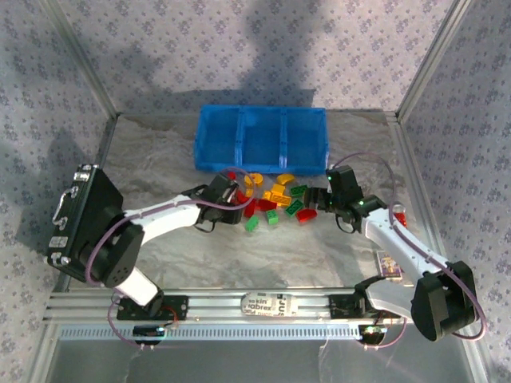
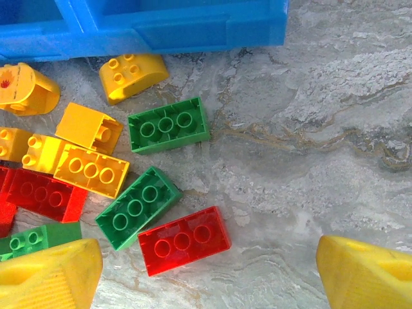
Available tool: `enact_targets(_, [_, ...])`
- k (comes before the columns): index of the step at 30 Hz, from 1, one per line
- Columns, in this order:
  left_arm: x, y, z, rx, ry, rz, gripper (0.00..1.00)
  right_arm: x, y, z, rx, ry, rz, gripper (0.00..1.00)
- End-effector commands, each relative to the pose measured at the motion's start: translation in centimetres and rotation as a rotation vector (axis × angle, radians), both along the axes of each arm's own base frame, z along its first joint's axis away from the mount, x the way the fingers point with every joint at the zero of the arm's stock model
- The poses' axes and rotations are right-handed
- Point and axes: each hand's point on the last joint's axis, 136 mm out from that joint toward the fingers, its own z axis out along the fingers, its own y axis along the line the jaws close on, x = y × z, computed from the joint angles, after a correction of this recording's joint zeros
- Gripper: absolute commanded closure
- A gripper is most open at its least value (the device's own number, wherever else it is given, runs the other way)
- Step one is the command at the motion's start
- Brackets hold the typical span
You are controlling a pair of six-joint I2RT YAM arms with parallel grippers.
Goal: Sort the legos into containers by color
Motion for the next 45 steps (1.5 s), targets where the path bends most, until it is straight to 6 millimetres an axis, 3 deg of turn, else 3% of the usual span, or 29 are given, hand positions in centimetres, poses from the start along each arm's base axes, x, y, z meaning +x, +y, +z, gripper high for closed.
enact_targets(1, [-0.6, 0.6, 2.7, -0.015, -0.055, 0.0, 0.41, -0.2, -0.2, 0.2, 0.014, -0.001, -0.017, 0.12])
enact_targets(11, [-1.0, 2.0, 9.0, -0.1, -0.208, 0.026, 0.41, -0.3, 0.2, 0.1, 0.028, 0.009, -0.006, 0.12])
enact_targets(19, [0.5, 3.9, 12.0, -0.185, -0.263, 0.097, 0.4, -0.6, 0.6, 0.0, 0.027, 0.015, 0.007, 0.12])
enact_targets(25, [4.4, 4.8, 13.0, -0.239, -0.263, 0.146, 0.4, -0.6, 0.9, 0.0, 0.024, 0.021, 0.023, 0.12])
enact_targets(37, [17.2, 5.5, 13.2, -0.202, -0.222, 0.212, 0.38, -1.0, 2.0, -1.4, 0.019, 0.065, 0.063, 0.12])
enact_targets(38, [18.3, 5.5, 13.2, -0.199, -0.216, 0.215, 0.35, -1.1, 2.1, -1.4, 0.021, 0.067, 0.067, 0.12])
enact_targets(40, [20.1, 5.9, 13.4, -0.167, -0.205, 0.25, 0.01, -1.2, 2.4, -1.4, 0.023, 0.071, 0.076, 0.12])
enact_targets(42, [20.6, 6.1, 13.7, -0.131, -0.189, 0.264, 0.0, -1.3, 2.6, -1.4, 0.02, 0.07, 0.082, 0.12])
enact_targets(45, [19.6, 5.3, 14.7, -0.181, -0.226, 0.242, 0.0, -1.4, 2.9, -1.4, 0.017, 0.07, 0.092, 0.12])
